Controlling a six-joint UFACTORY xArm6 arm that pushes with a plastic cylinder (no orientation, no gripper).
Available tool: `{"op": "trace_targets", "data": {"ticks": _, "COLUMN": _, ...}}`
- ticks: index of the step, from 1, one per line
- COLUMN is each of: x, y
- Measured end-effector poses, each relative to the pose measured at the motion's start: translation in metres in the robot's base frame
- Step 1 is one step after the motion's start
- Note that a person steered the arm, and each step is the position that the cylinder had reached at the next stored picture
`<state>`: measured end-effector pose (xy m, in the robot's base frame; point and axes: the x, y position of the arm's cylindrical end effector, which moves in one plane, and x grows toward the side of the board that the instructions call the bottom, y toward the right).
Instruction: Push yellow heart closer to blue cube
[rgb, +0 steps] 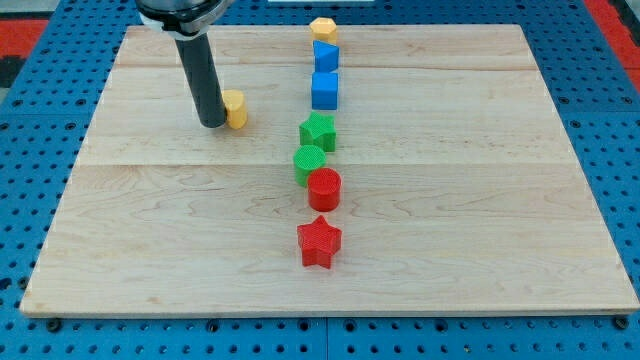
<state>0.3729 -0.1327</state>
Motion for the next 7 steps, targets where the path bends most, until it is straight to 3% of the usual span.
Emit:
{"op": "trace_targets", "data": {"ticks": 1, "x": -0.017, "y": -0.031}}
{"op": "trace_targets", "data": {"ticks": 4, "x": -0.021, "y": 0.056}}
{"op": "trace_targets", "data": {"ticks": 5, "x": -0.062, "y": 0.028}}
{"op": "trace_targets", "data": {"ticks": 7, "x": -0.022, "y": 0.061}}
